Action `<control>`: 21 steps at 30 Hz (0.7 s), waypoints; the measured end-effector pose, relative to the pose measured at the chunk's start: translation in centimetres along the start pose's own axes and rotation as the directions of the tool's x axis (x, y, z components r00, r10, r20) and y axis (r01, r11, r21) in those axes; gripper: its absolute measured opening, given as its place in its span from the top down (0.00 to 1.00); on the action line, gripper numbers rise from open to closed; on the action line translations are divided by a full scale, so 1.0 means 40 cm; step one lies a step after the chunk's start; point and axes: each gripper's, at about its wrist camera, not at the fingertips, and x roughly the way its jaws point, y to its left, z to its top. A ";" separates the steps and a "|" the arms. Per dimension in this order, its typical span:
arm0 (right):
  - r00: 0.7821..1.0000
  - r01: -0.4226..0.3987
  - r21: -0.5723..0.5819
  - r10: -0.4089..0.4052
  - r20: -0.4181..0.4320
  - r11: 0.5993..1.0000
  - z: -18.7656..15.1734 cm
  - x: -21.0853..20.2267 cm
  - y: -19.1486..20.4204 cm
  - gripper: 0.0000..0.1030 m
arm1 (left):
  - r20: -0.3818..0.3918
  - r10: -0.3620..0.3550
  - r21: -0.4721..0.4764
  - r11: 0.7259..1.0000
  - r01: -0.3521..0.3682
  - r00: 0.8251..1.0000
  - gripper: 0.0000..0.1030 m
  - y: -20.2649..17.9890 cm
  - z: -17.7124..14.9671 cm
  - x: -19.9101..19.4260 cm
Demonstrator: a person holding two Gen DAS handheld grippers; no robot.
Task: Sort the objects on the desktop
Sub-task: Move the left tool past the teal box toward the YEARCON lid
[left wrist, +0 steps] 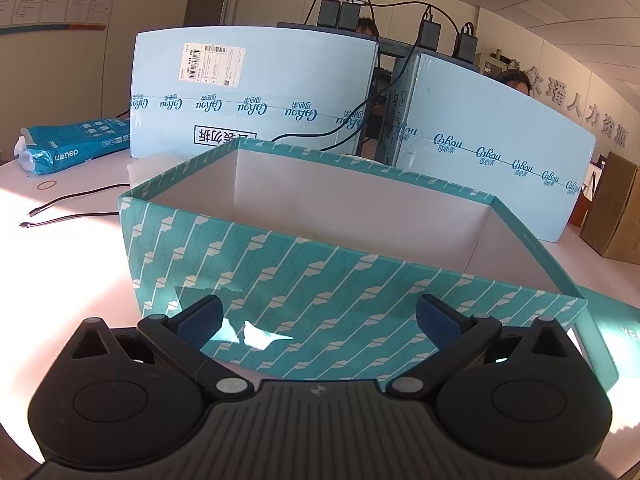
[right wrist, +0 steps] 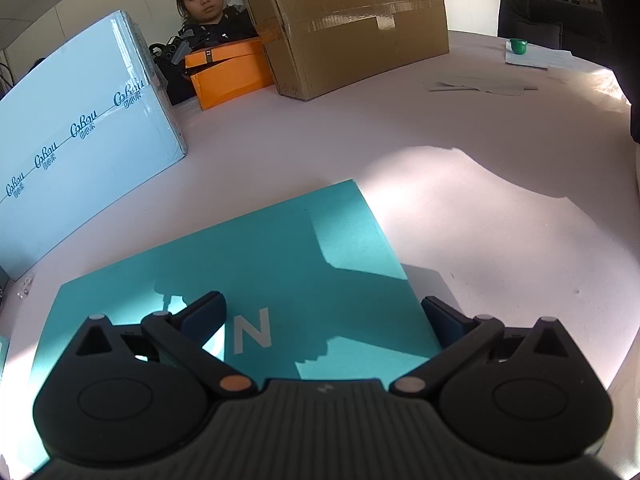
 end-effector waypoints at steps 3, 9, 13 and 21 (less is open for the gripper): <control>1.000 -0.009 -0.006 0.009 -0.001 1.000 -0.002 0.003 0.013 0.00 | -0.016 -0.012 0.013 1.000 0.013 1.000 0.00 -0.007 -0.010 0.006; 1.000 -0.027 -0.017 0.027 0.001 0.999 -0.012 0.005 0.033 0.00 | -0.069 -0.016 0.078 0.997 0.022 0.998 0.00 -0.045 -0.047 0.038; 0.999 -0.048 -0.035 0.048 -0.002 0.998 -0.023 0.000 0.046 0.00 | -0.097 -0.038 0.051 0.998 0.043 0.995 0.00 -0.042 -0.049 0.060; 0.995 -0.100 -0.075 0.100 -0.008 0.992 -0.046 -0.008 0.074 0.00 | -0.102 -0.033 0.042 0.998 0.038 0.994 0.00 -0.058 -0.043 0.082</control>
